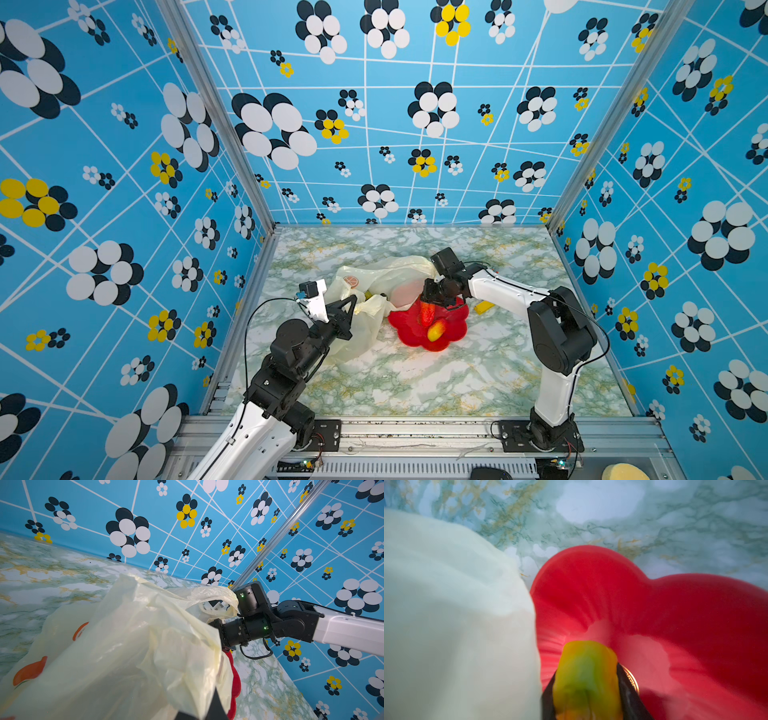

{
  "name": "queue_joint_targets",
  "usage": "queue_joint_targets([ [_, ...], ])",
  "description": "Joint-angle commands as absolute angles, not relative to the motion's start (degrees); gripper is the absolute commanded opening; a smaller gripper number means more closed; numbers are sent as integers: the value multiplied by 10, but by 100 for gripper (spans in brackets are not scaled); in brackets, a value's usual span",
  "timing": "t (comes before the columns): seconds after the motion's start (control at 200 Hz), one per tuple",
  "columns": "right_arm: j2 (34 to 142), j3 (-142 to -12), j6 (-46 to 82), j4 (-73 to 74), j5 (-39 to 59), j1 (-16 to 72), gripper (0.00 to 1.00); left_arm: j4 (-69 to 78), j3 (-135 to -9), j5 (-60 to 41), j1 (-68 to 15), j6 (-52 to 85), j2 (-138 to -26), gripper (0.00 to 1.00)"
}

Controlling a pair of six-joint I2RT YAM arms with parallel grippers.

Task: Place the fruits into the plastic bag
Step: 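Lift the red-yellow pepper off the red plate with the right gripper, then carry the pepper with the right gripper to the bag mouth held by the left gripper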

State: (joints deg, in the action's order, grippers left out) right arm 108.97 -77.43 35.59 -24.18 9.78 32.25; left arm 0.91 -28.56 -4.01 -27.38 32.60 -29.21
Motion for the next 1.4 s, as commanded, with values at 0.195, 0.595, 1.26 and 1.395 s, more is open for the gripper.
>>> queue_joint_targets([
  [0.195, 1047, -741, 364, -199, 116, 329, 29, -1, -290, -38, -270, 339, -289, 0],
  [0.595, 984, -671, 363, -122, 125, 323, 24, 17, -291, -53, -270, 371, -321, 0],
  [1.26, 858, -570, 335, 19, 83, 322, 22, 34, -287, -59, -283, 400, -357, 0],
  [1.395, 845, -571, 332, 18, 82, 321, 22, 40, -290, -63, -290, 400, -370, 0],
])
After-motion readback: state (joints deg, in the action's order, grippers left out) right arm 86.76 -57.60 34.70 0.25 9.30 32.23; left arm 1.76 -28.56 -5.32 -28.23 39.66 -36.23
